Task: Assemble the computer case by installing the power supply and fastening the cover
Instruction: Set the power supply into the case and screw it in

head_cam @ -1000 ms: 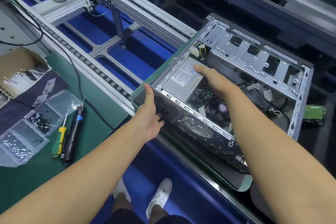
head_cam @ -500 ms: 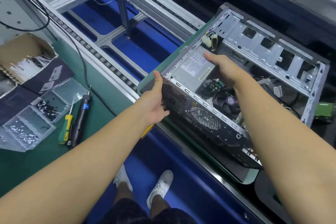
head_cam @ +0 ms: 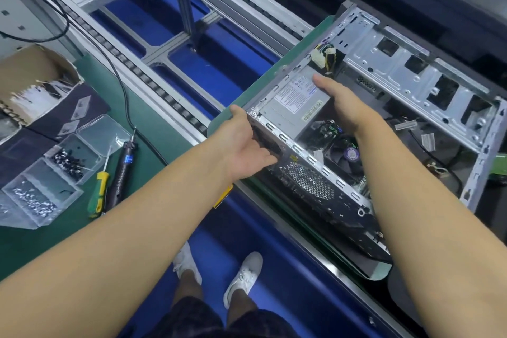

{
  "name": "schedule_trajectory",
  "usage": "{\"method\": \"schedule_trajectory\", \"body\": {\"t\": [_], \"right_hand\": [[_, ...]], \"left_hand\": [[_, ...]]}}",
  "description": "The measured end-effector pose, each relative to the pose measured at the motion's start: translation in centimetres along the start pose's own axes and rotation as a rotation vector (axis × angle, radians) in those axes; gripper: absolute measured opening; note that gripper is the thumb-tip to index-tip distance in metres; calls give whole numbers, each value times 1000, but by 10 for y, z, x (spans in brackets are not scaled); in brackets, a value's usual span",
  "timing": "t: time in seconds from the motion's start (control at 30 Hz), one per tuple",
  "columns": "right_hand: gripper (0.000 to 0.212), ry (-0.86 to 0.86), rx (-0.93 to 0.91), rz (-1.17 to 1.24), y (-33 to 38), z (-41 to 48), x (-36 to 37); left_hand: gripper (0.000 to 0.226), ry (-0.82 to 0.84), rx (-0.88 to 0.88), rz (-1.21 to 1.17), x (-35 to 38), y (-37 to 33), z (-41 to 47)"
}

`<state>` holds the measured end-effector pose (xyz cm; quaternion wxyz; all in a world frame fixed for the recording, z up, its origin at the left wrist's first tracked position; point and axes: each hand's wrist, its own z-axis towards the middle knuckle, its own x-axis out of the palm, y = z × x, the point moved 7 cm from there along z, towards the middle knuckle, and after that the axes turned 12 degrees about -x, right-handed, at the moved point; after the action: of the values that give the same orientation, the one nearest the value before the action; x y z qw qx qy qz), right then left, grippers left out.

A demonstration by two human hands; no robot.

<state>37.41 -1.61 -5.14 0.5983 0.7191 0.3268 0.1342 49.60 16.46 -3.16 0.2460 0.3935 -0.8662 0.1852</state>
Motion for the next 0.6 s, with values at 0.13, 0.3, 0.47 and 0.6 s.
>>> {"method": "schedule_trajectory", "body": {"t": [0.13,0.3,0.47,0.6], "right_hand": [[42,-46,-37,-17,2,4,-7],[39,-43,-38,-1,4,5,-8],[43,-31,20,51,-3,2,-5],[53,-21,54,94,-7,-1,-3]], "left_hand": [[83,-73,46,27,3,-5,0],[84,-209,87,187,-5,-10,0],[85,-266,97,203,-8,-7,-1],[94,-257,112,181,-10,6,-4]]}}
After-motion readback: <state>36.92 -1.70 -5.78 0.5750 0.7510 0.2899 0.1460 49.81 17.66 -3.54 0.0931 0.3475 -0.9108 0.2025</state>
